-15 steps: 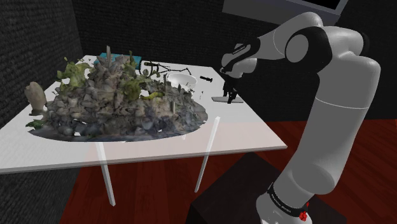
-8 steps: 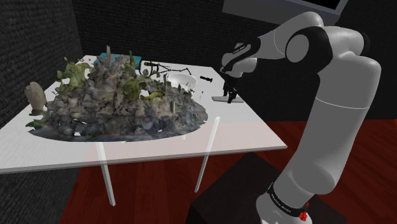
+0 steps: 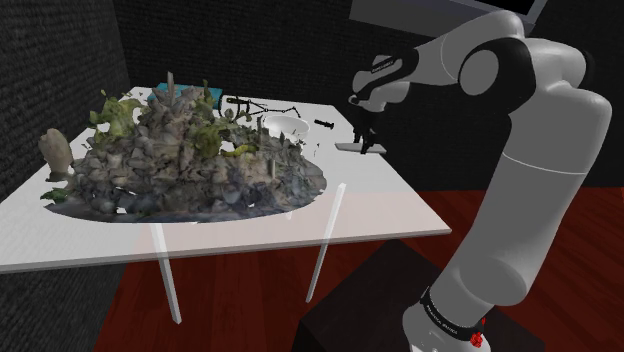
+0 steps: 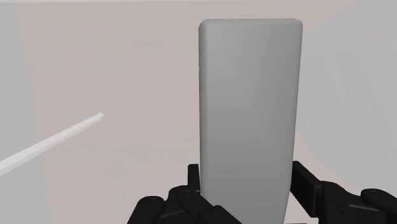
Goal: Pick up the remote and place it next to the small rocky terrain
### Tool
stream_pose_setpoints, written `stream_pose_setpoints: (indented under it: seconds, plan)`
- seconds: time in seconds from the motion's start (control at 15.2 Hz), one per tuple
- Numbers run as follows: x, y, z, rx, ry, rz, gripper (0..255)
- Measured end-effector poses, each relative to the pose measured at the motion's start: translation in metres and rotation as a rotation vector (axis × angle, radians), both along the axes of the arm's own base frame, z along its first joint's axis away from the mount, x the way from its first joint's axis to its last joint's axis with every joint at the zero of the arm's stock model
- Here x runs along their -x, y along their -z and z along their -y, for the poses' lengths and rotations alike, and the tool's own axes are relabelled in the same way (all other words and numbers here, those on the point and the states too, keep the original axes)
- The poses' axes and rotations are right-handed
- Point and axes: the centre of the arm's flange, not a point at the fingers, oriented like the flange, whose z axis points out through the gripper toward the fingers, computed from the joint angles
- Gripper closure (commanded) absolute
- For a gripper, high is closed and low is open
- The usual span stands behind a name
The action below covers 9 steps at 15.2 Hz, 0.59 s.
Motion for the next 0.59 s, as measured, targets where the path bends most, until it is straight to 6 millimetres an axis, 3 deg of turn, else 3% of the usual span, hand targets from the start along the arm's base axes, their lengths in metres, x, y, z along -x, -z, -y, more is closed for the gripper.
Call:
stream_pose_setpoints:
  seconds: [0.59]
  plan:
    - [-0.001,-0.049,-0.001,0.000,0.000,0.000,255]
